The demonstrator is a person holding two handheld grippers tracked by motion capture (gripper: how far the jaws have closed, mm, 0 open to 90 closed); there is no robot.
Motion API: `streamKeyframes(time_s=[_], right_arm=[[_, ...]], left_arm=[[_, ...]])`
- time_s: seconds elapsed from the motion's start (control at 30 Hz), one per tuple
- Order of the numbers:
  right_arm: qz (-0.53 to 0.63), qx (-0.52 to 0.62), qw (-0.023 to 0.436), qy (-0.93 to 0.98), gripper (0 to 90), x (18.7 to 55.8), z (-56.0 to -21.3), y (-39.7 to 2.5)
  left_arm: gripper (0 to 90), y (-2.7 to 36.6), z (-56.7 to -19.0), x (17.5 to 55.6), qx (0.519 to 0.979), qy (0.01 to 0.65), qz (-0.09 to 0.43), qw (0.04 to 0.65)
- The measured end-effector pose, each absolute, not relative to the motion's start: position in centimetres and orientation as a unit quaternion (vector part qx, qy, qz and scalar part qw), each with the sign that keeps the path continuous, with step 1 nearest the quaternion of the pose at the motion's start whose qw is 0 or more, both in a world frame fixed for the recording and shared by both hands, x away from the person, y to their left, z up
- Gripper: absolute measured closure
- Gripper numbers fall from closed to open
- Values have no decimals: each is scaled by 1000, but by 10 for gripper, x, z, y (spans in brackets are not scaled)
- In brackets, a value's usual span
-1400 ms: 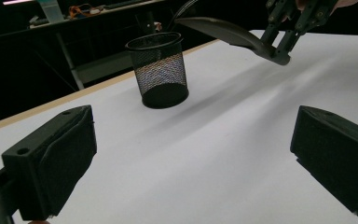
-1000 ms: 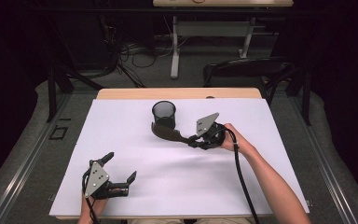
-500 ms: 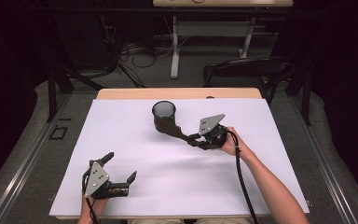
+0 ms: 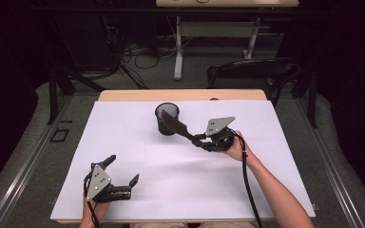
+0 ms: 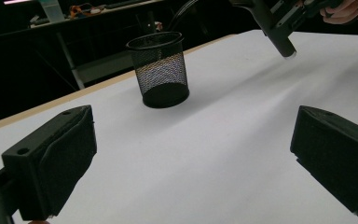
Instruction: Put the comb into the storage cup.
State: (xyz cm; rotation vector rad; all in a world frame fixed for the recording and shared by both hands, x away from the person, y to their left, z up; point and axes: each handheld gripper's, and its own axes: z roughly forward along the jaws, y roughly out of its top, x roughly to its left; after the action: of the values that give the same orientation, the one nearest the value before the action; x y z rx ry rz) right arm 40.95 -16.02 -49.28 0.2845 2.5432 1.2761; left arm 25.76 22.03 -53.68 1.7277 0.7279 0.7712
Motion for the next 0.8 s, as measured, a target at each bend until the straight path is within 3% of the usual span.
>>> streamKeyframes(time_s=[0.8], right_arm=[[474,167,176,847,731,410,-482,-168]], left_arm=[[3,220,-536,257,723,303,324,529]])
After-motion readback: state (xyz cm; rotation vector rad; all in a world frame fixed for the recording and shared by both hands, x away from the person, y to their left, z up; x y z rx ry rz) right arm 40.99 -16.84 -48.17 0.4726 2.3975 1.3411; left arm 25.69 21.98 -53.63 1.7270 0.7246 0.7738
